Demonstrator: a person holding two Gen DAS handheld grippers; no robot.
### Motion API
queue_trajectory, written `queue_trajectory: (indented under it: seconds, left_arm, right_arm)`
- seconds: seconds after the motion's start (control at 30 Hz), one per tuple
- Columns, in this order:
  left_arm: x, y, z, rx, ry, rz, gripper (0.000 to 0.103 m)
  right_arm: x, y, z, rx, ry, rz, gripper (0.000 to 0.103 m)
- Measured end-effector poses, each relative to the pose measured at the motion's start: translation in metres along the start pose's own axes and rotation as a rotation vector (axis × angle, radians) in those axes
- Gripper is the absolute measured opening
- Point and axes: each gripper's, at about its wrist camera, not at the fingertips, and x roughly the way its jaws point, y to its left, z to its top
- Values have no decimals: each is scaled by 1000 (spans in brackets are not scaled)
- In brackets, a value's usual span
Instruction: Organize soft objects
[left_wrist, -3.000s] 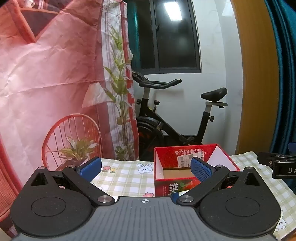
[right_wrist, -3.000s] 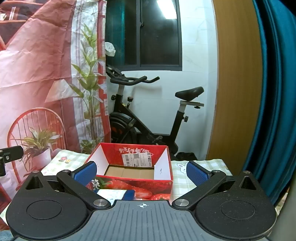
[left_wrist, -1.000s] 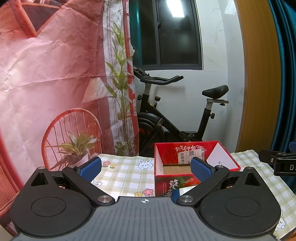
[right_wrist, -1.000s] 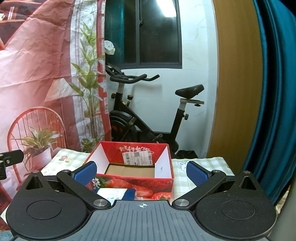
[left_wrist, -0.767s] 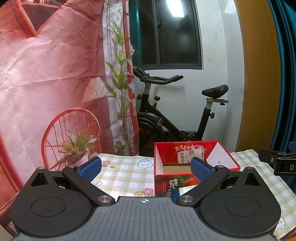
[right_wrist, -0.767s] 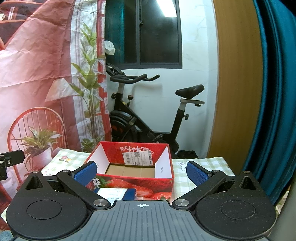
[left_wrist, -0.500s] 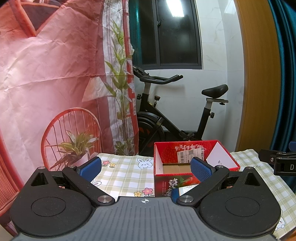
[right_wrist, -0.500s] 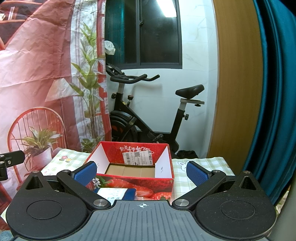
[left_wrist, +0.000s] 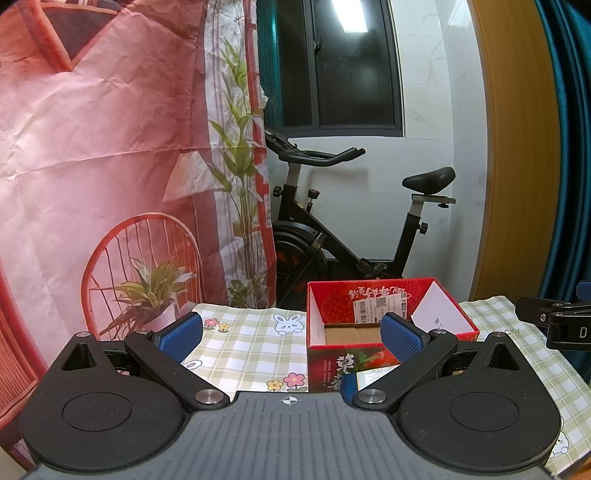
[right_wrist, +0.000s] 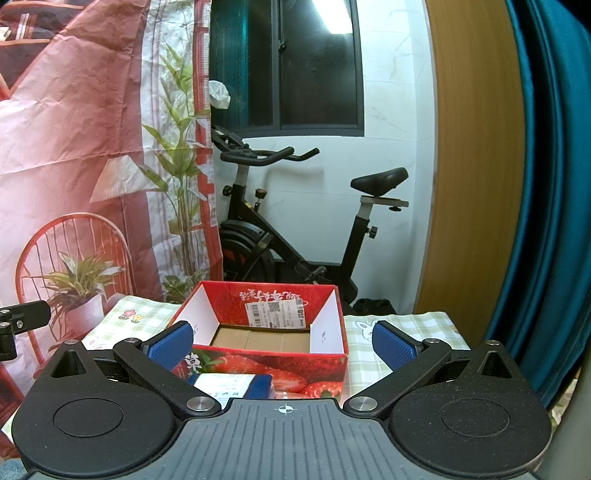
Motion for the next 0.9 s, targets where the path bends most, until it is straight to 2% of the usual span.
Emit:
queue_trajectory:
  seconds: [0.27,0.37,0.5,0.67,0.77,0.9]
  left_arm:
    - [2,-2,-4,7,-1,-15,103]
    - [5,-1,-6,19,-14,3,103]
    - [15,-1,-14,29,-14,22,103]
    - [35,5,-31,18,34,5,103]
    - [47,10,-42,18,62,-3,103]
    - [62,17,-58,26,86,-21,103]
  right_arm:
    - [-1,-2,-4,19,-16,17,103]
    - [2,-3,-11,22,-32,32,103]
    - [11,-6,-26,35,-64,69,103]
    - [27,-11,-51,56,-98,86,103]
    - [38,-13,-63,59,-59,103,103]
    - [47,-8,-79,-9,-24,141,103]
